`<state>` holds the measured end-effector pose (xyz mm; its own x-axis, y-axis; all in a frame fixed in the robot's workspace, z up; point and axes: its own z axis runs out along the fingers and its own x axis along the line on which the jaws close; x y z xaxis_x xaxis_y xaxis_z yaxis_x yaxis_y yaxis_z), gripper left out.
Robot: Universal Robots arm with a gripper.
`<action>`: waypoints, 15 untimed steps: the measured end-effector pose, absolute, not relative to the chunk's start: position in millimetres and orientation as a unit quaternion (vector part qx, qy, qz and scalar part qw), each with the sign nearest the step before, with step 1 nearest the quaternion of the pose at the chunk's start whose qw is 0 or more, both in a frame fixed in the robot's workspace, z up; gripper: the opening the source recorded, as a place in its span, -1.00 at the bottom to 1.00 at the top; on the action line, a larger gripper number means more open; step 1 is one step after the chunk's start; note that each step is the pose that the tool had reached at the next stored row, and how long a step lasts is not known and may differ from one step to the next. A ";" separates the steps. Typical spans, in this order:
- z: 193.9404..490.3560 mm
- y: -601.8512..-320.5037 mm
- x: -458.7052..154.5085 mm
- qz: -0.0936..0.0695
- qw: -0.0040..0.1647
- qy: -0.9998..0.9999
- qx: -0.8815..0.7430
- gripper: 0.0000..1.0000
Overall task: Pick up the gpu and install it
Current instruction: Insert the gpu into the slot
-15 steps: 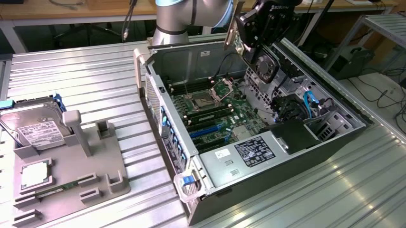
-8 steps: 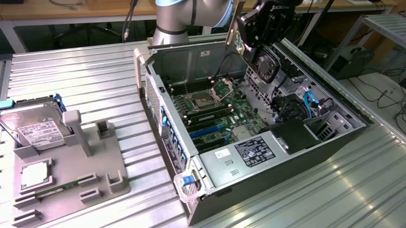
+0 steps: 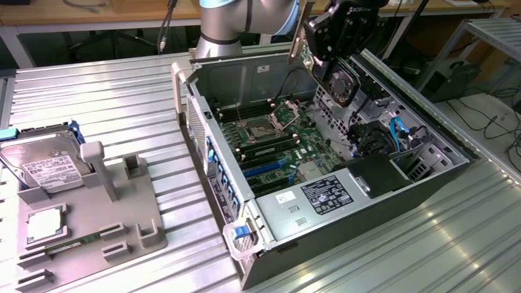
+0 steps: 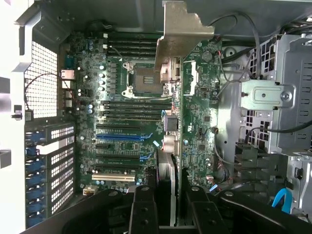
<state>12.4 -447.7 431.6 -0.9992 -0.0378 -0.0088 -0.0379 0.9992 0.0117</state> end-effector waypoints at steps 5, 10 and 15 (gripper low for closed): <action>431.6 -447.6 12.4 0.006 0.004 0.999 -0.035 -0.44; 431.6 -447.7 12.3 0.006 0.004 0.999 -0.053 -0.44; 431.6 -447.7 12.3 0.006 0.004 0.997 -0.078 -0.44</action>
<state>12.3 -447.7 431.6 -0.9878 -0.1554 -0.0088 -0.1555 0.9878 0.0117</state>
